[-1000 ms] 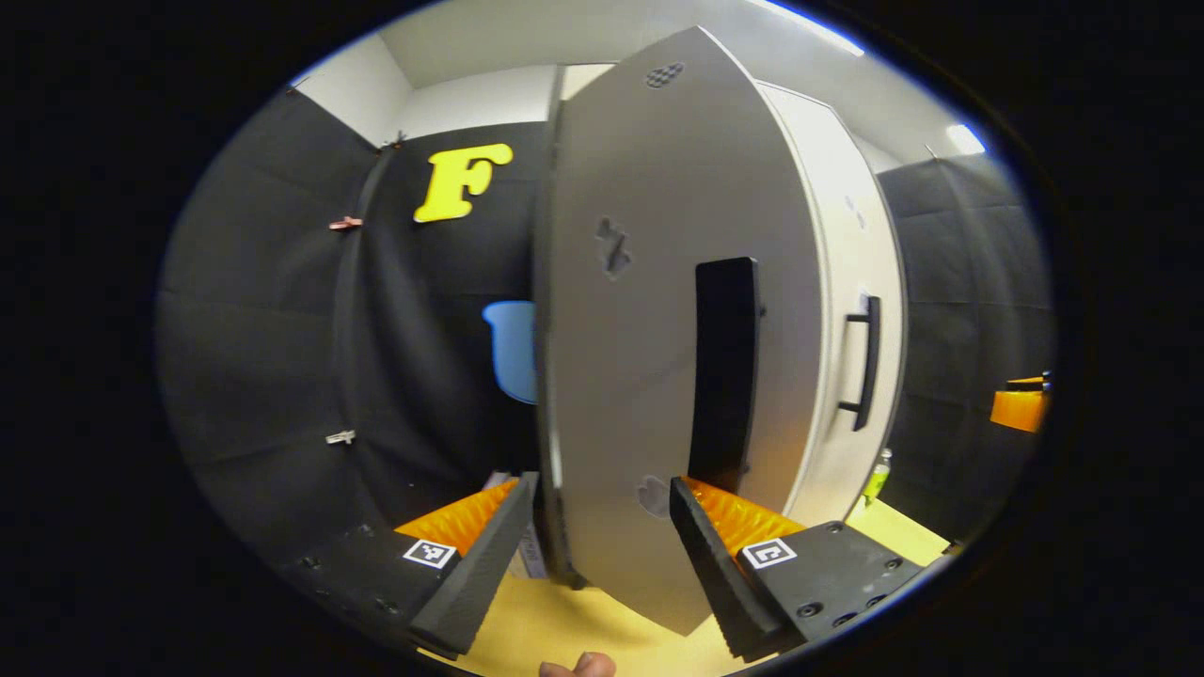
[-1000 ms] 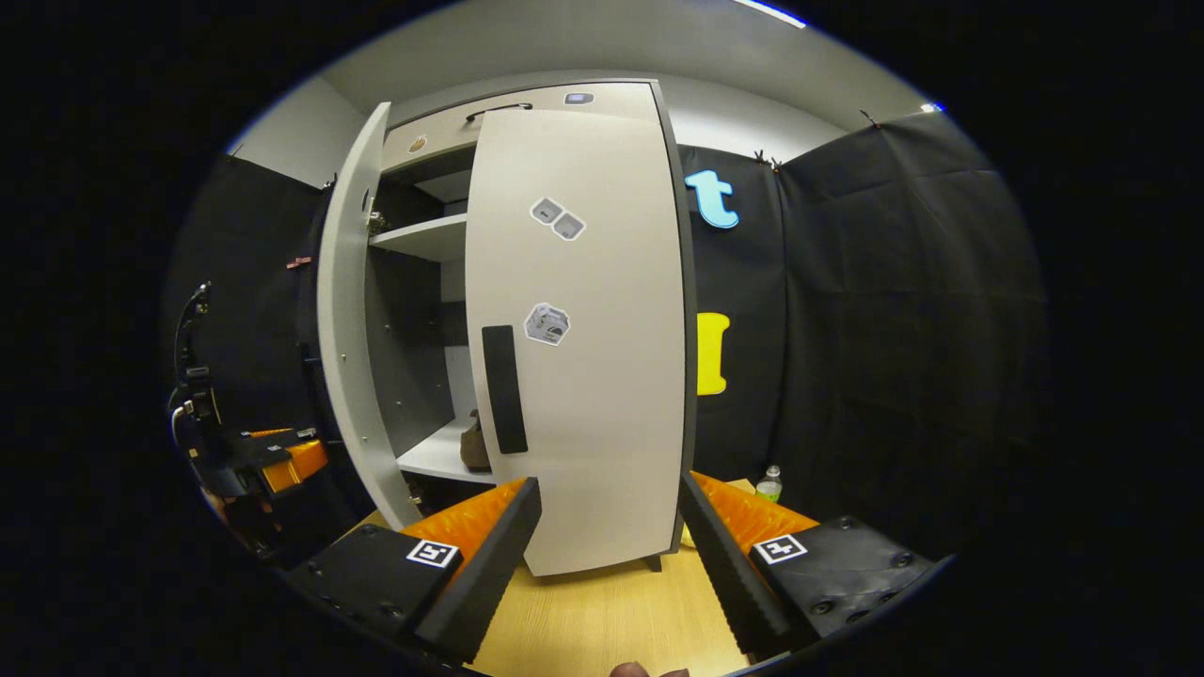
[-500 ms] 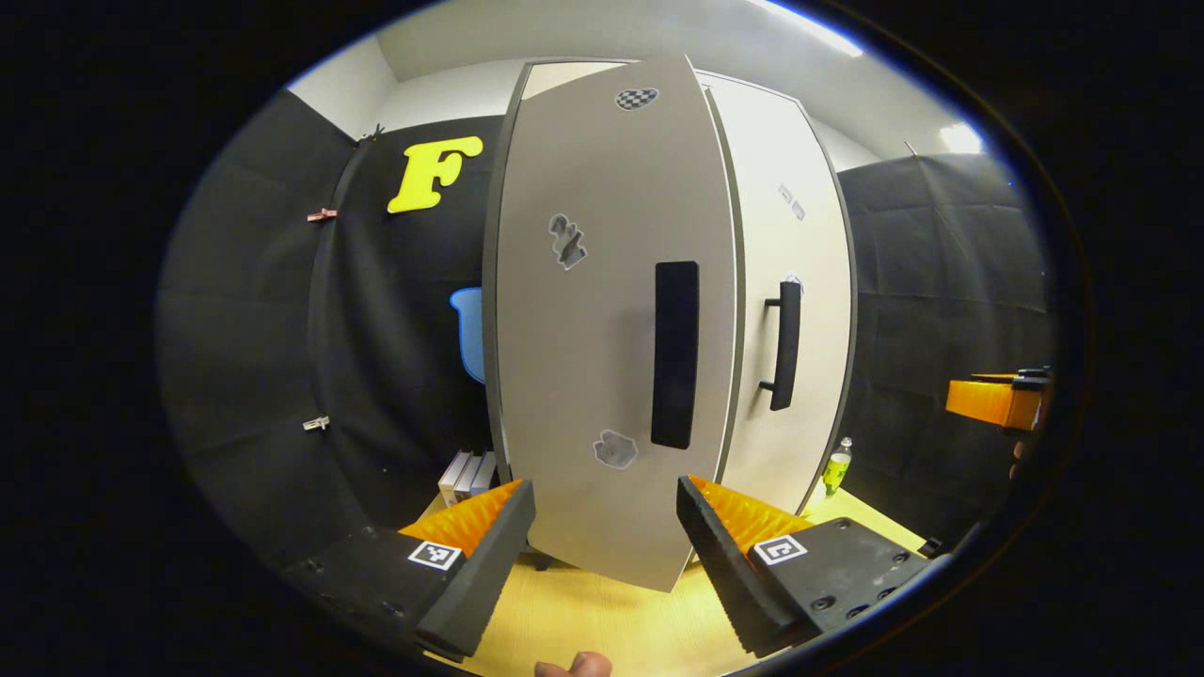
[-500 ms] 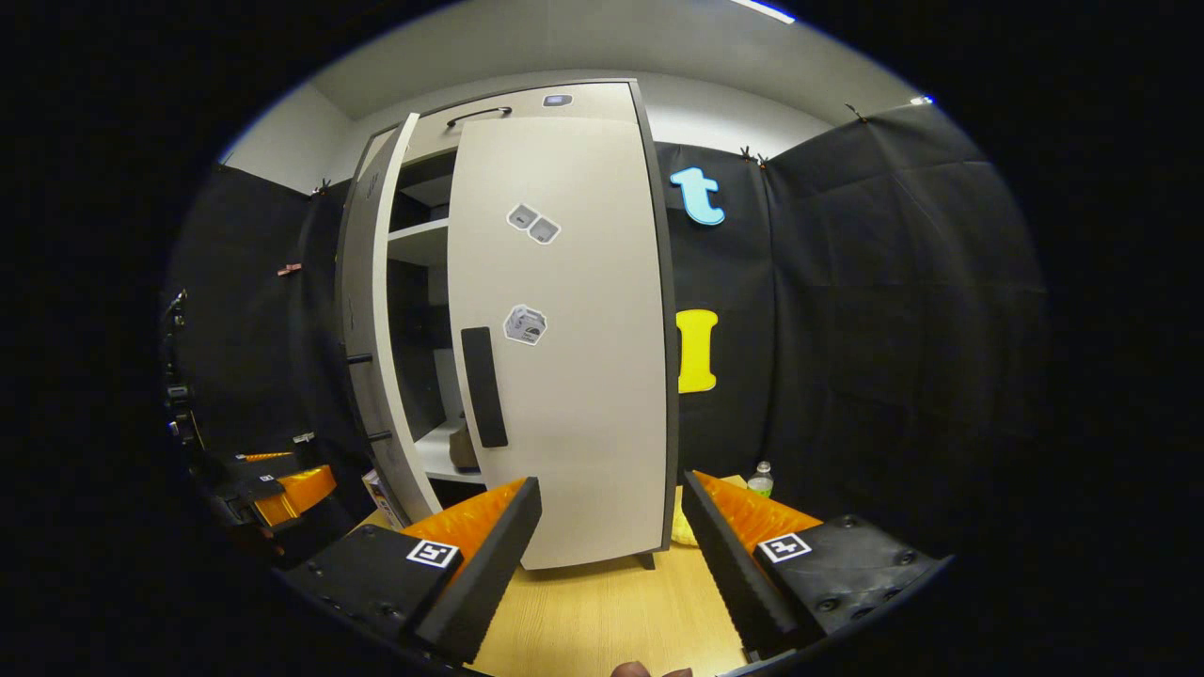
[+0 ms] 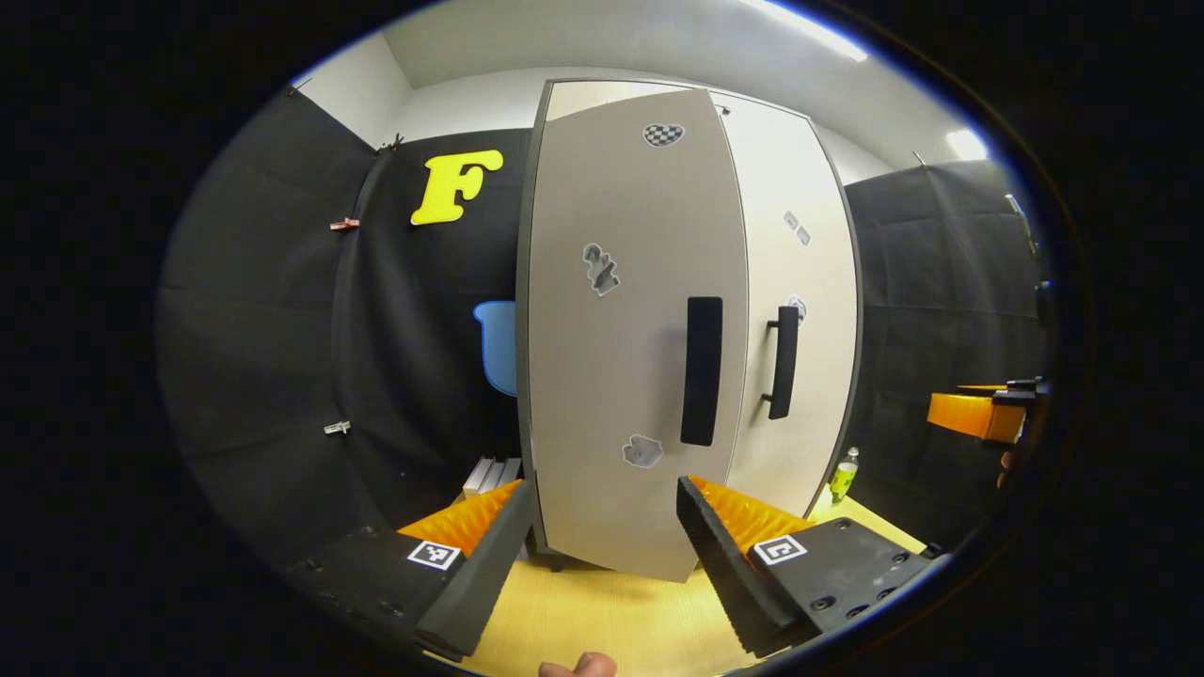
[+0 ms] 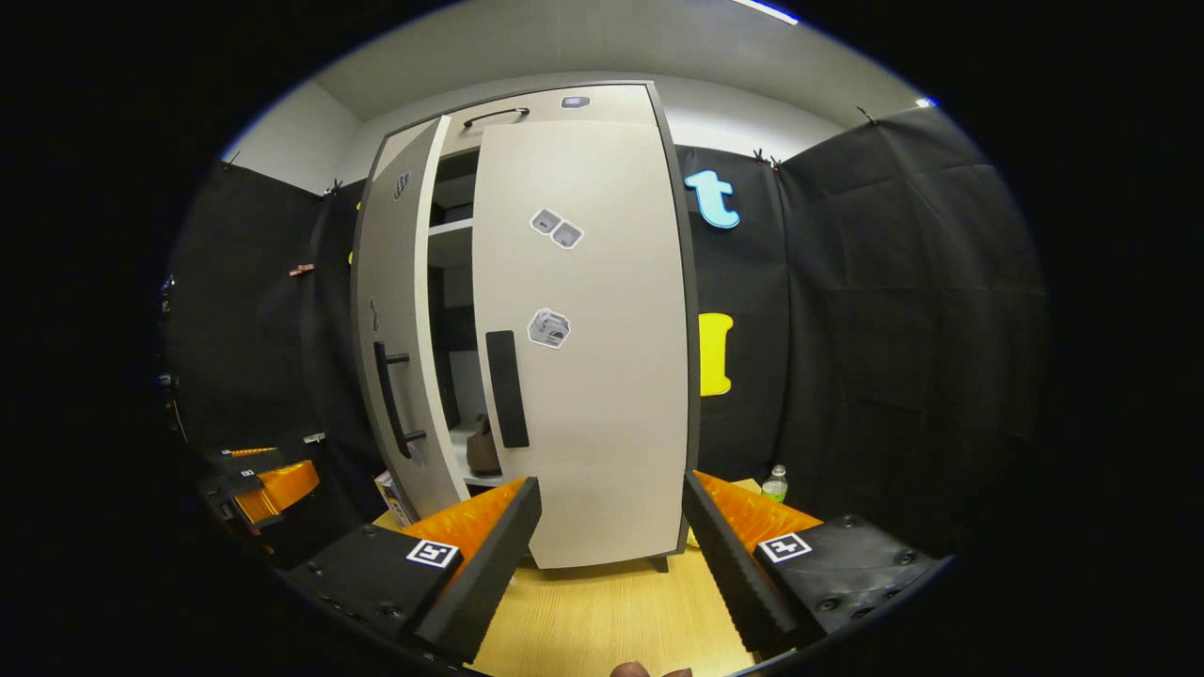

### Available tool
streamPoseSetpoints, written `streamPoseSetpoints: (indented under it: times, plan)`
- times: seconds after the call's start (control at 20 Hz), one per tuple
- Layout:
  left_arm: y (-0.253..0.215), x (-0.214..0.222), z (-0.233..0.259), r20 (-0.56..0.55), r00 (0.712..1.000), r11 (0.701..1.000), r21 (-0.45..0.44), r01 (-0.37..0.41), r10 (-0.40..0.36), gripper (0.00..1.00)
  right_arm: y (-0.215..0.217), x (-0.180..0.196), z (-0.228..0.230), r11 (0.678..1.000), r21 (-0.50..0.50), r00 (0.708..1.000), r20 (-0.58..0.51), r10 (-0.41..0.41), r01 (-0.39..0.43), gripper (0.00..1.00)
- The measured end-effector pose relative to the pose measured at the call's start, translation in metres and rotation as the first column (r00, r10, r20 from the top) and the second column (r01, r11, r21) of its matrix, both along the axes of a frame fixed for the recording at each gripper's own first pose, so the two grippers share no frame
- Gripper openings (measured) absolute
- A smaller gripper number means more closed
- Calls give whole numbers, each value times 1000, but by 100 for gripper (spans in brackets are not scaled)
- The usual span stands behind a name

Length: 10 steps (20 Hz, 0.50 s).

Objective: Grab one shoe with the right hand and put it into the shoe cabinet, grab the other shoe with the left hand and put it into the shoe cabinet; then close the right door with the right hand and the left door with the left hand.

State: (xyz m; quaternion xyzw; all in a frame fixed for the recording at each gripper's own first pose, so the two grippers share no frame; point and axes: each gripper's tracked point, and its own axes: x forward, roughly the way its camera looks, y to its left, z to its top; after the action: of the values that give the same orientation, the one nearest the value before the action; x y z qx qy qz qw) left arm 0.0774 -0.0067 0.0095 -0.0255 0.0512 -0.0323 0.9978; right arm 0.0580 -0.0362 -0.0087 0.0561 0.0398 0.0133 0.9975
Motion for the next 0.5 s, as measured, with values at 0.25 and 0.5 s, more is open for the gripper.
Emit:
streamPoseSetpoints:
  times: [0.25, 0.5]
  plan:
    - [-5, -3, 5, 16, 1000, 999, 37, 16, -17, 97, 4, 0, 0, 1000, -1, 1000, 1, 2, -2, 99]
    - [-12, -2, 6, 25, 999, 998, 54, 35, -37, 97, 4, 2, -2, 1000, -1, 1000, -4, -1, 1, 99]
